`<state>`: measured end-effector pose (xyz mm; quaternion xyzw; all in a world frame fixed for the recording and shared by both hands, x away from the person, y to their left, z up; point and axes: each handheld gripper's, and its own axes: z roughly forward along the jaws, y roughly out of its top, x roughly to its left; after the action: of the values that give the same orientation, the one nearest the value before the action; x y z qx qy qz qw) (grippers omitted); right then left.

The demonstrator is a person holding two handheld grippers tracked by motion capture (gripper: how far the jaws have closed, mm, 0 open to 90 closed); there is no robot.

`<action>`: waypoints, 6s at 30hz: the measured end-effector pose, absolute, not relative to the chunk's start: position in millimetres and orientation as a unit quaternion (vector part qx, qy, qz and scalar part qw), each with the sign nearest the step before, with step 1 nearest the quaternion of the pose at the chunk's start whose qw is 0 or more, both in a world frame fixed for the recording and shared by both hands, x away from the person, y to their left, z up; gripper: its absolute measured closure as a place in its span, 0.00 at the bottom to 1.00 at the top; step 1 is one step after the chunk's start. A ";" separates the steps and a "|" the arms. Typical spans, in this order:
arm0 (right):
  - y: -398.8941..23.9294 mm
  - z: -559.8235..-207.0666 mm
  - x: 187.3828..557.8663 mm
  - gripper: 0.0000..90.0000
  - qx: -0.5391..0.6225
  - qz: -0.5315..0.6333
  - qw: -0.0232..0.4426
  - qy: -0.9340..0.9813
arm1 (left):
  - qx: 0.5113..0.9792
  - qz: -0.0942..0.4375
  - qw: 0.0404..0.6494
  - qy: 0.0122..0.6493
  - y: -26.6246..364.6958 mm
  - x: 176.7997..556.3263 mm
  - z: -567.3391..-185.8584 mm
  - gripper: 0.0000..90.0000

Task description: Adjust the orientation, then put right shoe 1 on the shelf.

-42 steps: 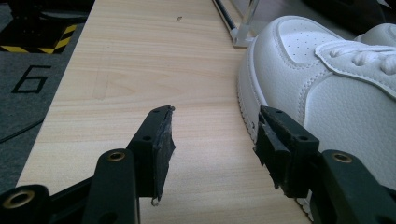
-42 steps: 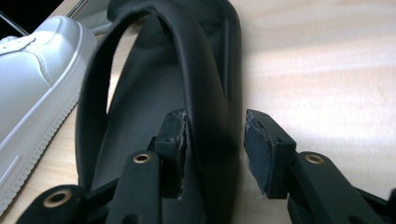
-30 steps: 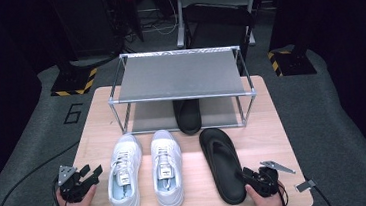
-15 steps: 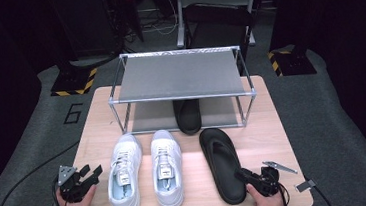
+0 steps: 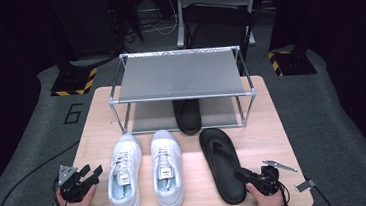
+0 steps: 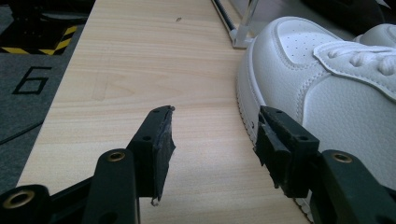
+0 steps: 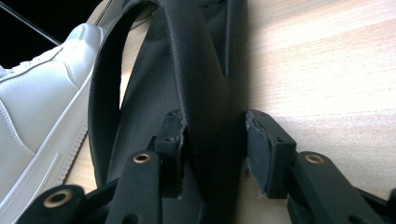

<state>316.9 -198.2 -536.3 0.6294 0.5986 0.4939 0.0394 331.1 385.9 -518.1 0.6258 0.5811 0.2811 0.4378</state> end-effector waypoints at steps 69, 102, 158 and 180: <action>-212.2 -507.1 336.8 0.73 0.656 0.510 0.092 0.549 | 0.629 0.276 0.435 0.582 386.5 331.7 -518.0 0.50; -185.1 -492.3 410.6 0.73 0.670 0.489 0.132 0.543 | 0.627 0.273 0.435 0.585 388.6 331.1 -517.5 0.50; -162.7 -501.1 488.2 0.73 0.699 0.473 0.159 0.513 | 0.623 0.278 0.440 0.584 389.7 333.3 -519.4 0.50; -153.5 -498.0 508.2 0.73 0.702 0.469 0.178 0.505 | 0.630 0.270 0.435 0.584 390.8 333.8 -519.7 0.50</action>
<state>508.2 -153.5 -498.0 0.7021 0.5052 0.4693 0.1776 333.8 390.8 -519.7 0.6297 0.5840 0.2698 0.4355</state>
